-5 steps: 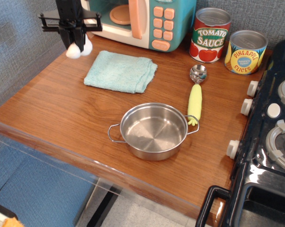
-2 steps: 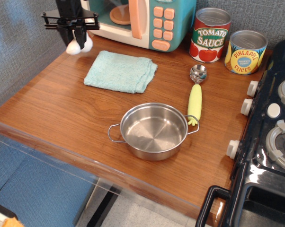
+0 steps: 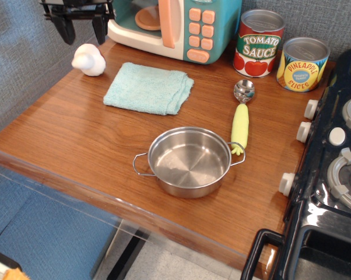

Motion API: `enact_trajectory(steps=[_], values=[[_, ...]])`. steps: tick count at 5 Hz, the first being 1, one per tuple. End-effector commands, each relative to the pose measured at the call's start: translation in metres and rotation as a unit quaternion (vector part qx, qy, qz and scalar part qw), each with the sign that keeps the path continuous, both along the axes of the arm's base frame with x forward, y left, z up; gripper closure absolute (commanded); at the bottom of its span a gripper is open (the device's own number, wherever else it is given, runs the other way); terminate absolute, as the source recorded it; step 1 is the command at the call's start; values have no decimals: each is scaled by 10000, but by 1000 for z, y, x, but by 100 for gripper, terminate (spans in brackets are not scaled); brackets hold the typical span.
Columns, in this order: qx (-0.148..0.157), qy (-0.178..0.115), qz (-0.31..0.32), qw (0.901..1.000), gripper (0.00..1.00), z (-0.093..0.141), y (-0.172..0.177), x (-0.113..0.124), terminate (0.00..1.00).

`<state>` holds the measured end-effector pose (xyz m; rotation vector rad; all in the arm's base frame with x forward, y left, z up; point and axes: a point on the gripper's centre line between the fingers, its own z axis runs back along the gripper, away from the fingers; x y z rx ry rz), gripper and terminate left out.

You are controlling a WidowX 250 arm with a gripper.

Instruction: Put the mushroom shape left of the blue cloth.

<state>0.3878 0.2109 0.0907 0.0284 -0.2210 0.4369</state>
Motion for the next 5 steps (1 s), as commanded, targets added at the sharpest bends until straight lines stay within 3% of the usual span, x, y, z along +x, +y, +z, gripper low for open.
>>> enact_trajectory(steps=[1,4,5], values=[[183,-161,-48,9997,0,46,-11,-12,0],[193,-83,-131,9997,0,43,-16,-12,0],[193,-83,-131,9997,0,43,-16,-12,100]])
